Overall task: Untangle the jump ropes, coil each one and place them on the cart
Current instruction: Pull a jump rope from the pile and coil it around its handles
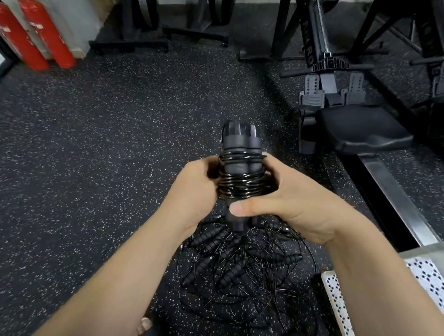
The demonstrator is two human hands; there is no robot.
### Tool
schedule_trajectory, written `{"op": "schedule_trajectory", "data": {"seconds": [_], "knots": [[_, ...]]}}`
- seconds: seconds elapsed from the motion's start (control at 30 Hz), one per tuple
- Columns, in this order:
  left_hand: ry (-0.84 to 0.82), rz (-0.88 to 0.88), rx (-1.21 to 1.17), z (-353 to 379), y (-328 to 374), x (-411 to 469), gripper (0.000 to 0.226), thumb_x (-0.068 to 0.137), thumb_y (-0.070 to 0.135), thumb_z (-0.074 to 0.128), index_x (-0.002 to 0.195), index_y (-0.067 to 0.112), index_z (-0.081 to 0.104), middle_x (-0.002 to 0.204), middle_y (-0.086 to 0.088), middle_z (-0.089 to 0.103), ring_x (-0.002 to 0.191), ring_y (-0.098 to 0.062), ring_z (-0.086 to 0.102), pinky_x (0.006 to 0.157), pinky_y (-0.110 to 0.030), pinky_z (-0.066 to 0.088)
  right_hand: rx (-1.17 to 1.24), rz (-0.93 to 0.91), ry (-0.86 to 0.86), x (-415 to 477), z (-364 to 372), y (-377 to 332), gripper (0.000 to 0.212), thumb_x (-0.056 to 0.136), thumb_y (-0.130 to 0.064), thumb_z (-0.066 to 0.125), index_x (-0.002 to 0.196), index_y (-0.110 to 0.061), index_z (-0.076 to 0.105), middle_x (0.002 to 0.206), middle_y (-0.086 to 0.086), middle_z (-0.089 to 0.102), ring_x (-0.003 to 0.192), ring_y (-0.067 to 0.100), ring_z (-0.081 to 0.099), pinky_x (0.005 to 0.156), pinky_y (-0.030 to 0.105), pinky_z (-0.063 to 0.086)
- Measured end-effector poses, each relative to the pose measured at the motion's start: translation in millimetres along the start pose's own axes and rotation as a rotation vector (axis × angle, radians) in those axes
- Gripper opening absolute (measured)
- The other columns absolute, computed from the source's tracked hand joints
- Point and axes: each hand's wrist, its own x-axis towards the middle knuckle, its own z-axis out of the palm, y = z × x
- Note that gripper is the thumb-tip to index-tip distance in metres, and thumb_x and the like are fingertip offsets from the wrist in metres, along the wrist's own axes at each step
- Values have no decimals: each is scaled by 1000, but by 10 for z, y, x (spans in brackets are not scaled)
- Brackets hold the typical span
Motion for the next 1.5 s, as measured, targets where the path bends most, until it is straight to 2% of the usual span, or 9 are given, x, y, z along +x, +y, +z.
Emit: {"op": "schedule_trajectory", "data": {"seconds": [0.13,0.23,0.37,0.57,0.7,0.83,1.07,1.2,1.5], "knots": [[-22,-55,-255,53,-33,42,20,108,8,57,115,11,76,106,-6,81,89,-16,70,85,-37,60,166,-133,74,133,45,26,66,78,-23,94,137,-19,65,135,7,74,131,30,66,117,56,44],[-38,-39,-210,129,-113,31,18,99,5,70,104,21,75,84,4,74,77,-14,55,78,-37,43,368,-239,340,232,46,66,53,74,-11,87,122,-15,67,114,1,77,112,17,71,105,39,51],[-76,-95,-326,206,-150,9,12,99,11,76,106,20,71,80,9,67,73,-10,52,75,-34,42,286,-269,461,230,-15,105,37,76,-11,82,107,-22,67,99,-4,74,100,12,70,95,35,53],[-74,-121,-441,175,-181,41,26,102,-5,63,103,20,70,95,-4,72,87,-20,55,77,-35,43,144,-217,572,233,41,93,52,67,-21,88,113,-16,64,101,-2,76,95,9,72,85,27,55],[-1,-43,-403,165,-180,39,24,96,-4,71,105,17,63,98,-9,75,91,-24,63,89,-45,47,46,-207,657,244,73,109,63,63,-25,91,118,-19,60,102,-4,78,99,15,76,88,40,61],[44,6,-314,149,-124,46,29,94,0,77,102,20,58,88,-9,73,78,-20,59,77,-36,44,-36,-216,736,219,109,116,65,63,-31,94,117,-30,58,104,-9,77,101,15,76,97,53,61],[-27,-368,-650,28,-54,111,34,99,-13,55,113,17,64,87,-8,76,65,-12,62,63,-25,43,-131,-217,712,181,178,67,71,70,-26,98,125,-36,54,110,-19,76,101,0,72,96,42,59],[-42,-510,-954,-4,-43,92,33,102,-9,54,122,11,71,85,-8,76,66,-11,63,67,-22,46,50,-181,613,216,181,105,64,78,-12,93,128,-26,55,112,-2,78,102,19,78,85,52,67],[-55,-116,-650,68,-86,-84,34,93,0,74,124,13,76,113,-6,81,96,-10,72,84,-25,50,300,-145,619,233,104,126,50,89,-9,85,129,-12,56,108,5,78,92,19,78,70,35,61]]}}
